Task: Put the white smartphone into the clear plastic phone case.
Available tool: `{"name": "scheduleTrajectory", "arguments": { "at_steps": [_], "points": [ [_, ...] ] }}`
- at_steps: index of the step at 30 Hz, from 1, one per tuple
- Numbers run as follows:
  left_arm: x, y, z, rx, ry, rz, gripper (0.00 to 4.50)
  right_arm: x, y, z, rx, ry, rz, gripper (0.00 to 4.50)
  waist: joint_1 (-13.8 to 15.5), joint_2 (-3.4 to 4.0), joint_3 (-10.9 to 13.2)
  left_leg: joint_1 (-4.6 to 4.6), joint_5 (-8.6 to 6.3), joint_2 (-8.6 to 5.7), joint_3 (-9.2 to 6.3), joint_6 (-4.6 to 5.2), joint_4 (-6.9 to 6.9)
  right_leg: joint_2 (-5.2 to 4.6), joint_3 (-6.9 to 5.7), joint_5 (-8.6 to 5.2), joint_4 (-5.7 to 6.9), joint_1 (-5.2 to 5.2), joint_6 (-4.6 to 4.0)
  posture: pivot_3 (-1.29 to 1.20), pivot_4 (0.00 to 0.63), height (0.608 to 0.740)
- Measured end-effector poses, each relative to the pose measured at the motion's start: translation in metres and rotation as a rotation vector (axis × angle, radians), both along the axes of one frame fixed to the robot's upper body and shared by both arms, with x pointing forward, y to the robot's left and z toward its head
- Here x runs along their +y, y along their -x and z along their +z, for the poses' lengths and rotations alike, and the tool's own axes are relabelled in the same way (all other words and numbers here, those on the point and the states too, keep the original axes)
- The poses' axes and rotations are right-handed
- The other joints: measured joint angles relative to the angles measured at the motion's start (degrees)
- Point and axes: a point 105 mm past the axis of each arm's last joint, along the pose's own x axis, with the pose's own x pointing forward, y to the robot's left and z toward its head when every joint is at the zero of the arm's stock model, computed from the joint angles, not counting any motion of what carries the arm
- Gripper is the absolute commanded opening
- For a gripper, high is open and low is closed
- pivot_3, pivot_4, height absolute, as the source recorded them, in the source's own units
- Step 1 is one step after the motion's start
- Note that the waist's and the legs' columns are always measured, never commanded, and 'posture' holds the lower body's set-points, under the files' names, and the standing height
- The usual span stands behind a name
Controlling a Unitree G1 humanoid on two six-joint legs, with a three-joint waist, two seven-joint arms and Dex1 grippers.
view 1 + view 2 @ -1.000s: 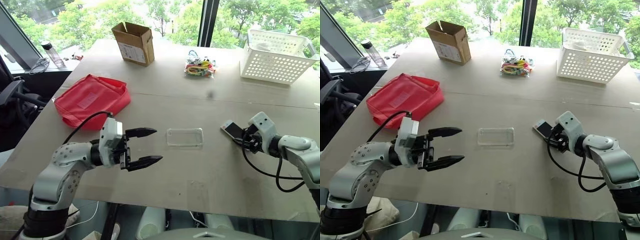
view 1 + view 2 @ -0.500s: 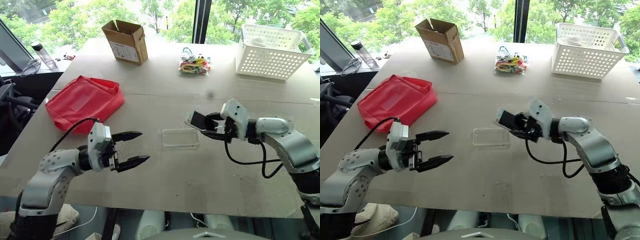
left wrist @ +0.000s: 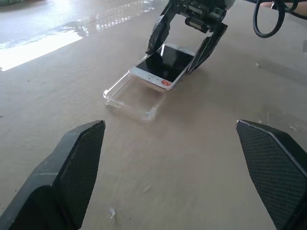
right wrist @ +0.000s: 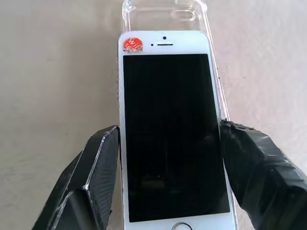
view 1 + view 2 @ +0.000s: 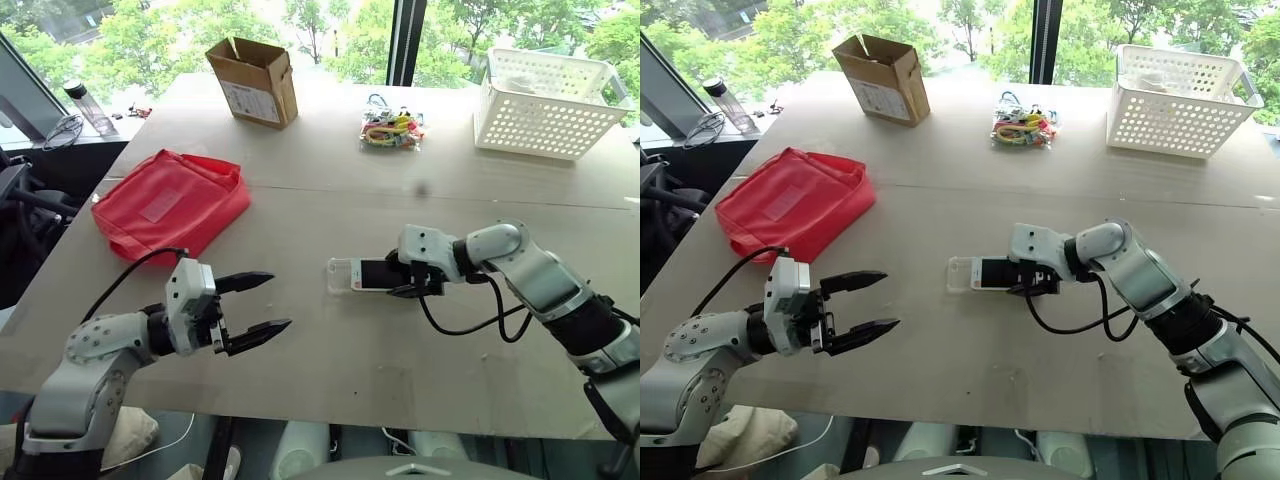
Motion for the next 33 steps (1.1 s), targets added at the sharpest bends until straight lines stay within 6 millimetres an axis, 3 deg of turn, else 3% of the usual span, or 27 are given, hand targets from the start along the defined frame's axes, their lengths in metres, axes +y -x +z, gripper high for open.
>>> {"name": "scheduleTrajectory", "arguments": {
  "at_steps": [11,18,33],
  "points": [
    [-0.006,-0.003,0.008,-0.043,0.0,0.014,4.47,0.024,-0.002,0.015,-0.031,-0.02,0.067,2.72,-0.05,0.02,0.01,0.0,0.0,0.0,-0.02,0.0,-0.01,0.0,-0.04,0.0,0.01,-0.01,0.0,0.0,0.15,0.74],
    [-0.006,-0.004,0.008,-0.042,-0.001,0.013,4.47,0.024,-0.004,0.004,-0.014,0.025,0.061,2.72,-0.07,0.03,0.02,0.0,0.0,-0.01,-0.02,-0.01,0.0,0.0,-0.04,0.0,0.0,-0.01,0.0,0.0,0.15,0.74],
    [-0.008,0.0,0.008,-0.043,-0.006,0.017,4.47,0.028,-0.014,0.002,-0.046,0.049,0.065,2.72,-0.11,0.03,0.02,0.0,0.0,-0.01,-0.02,-0.01,0.0,0.0,-0.04,0.0,0.0,0.0,0.0,0.0,0.15,0.74]
  ]
}}
